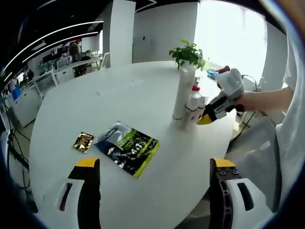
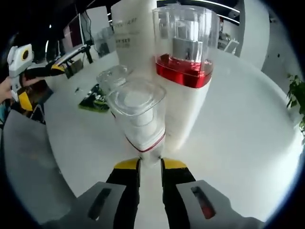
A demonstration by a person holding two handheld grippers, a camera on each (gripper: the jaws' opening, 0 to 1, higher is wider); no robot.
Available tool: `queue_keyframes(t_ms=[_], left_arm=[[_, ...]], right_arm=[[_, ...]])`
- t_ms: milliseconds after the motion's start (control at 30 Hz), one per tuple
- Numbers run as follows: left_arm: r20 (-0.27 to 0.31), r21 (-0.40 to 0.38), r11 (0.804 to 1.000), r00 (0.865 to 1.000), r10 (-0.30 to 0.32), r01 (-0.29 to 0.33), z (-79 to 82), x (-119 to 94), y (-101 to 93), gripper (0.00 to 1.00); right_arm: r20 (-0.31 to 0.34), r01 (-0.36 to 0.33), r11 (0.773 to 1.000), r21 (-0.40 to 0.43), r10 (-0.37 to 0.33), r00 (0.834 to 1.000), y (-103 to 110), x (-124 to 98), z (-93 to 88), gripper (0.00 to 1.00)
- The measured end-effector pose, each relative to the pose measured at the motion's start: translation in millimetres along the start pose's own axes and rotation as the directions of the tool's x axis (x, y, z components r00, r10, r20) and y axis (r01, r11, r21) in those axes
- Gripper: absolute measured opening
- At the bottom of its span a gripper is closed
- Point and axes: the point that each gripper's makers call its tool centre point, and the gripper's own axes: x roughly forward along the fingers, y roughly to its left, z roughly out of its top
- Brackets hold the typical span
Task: Arrange the skincare products in the storage area until every visible bottle or jar stands upright without overlapping.
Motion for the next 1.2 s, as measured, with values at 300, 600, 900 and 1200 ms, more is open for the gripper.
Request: queue_keyframes(t_ms=[300,600,900,1200], left_arm=[[-0.005,0.006,1.0,1.0,-0.002,0.002,-0.5,1.1,0.8,0.88],[-0.003,0.007,1.0,1.0,-0.003,0.003,-0.3,-1.9,-0.7,0.88],[0.012,0.0,1.0,1.0,-0.007,0.007,4.9,-7.2,-3.0,0.89],[0.027,-0.076,0.997,1.0,-0.008,0.01,1.9,-22.7,-1.4,0.9]], right_arm=[[0.001,-0.003,1.0,-0.005,0.003,1.0,-2.6,2.9,3.4,0.19],[0.001,-0.002,1.0,0.001,0.002,1.0,-2.5,-2.3,4.2,0.22],[0.013,0.02,1.0,0.008,-0.02,1.0,0.7,-21.5,6.4,0.32],[0.018,0.025,0.999,0.022,-0.025,1.0,14.9,-40.2,1.7,0.42]])
